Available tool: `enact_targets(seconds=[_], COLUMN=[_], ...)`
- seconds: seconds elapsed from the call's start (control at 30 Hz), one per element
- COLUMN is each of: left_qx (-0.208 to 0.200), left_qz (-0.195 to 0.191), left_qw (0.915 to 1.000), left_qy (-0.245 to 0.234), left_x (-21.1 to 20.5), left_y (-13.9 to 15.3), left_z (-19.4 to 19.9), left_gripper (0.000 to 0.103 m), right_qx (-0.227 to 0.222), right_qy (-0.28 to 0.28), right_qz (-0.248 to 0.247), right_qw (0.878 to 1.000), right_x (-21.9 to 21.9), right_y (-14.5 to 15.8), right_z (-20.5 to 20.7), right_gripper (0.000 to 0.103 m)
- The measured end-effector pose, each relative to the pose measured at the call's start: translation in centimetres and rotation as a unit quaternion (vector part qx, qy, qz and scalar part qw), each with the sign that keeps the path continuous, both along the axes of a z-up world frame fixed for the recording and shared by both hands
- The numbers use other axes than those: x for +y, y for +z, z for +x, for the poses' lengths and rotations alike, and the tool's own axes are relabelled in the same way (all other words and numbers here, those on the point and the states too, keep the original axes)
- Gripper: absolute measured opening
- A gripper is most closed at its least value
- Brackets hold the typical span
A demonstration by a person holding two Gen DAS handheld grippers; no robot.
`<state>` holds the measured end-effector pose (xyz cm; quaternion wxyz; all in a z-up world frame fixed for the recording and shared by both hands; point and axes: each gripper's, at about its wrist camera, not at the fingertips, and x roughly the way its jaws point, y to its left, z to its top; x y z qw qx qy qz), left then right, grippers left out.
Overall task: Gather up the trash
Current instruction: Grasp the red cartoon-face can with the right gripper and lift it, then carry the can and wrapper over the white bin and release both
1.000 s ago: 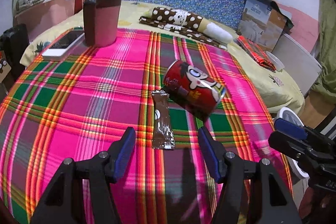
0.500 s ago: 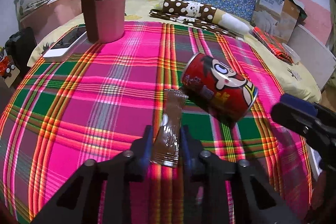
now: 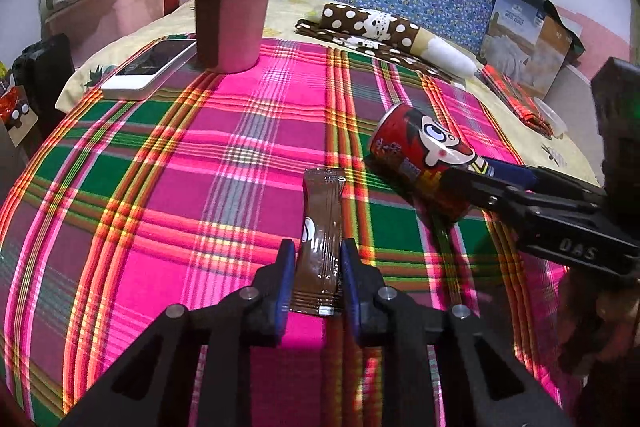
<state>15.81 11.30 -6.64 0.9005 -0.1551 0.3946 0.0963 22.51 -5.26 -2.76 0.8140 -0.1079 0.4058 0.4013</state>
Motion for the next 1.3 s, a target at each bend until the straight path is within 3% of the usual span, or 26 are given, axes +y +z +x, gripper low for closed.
enact_targets(seconds=[0.3,0.37,0.53,1.3], left_qx=[-0.003,-0.003,-0.005,-0.031], left_qz=[-0.008,-0.007,-0.005,0.007], left_qw=[1.0000,1.0000,1.0000,0.9960], left_qy=[0.002,0.003,0.000,-0.083], left_x=[0.4,0.4,0.1,-8.0], left_y=[-0.1,0.0,0.1,3.5], left_z=[-0.2,-0.3,-0.6,-4.2], left_gripper=[0.024,0.024,0.024,0.023], right_qx=[0.012,0.015,0.005,0.005], right_qy=[0.013,0.008,-0.003,-0.112], right_qz=[-0.012,-0.003,-0.009,0.052], right_qw=[1.000,1.000,1.000,0.992], right_x=[1.5,1.4,1.2,-8.6], right_y=[-0.8,-0.5,-0.3,2.4], right_z=[0.3,0.0,-1.4,-8.4], right_gripper=[0.064,0.055,0.055,0.055])
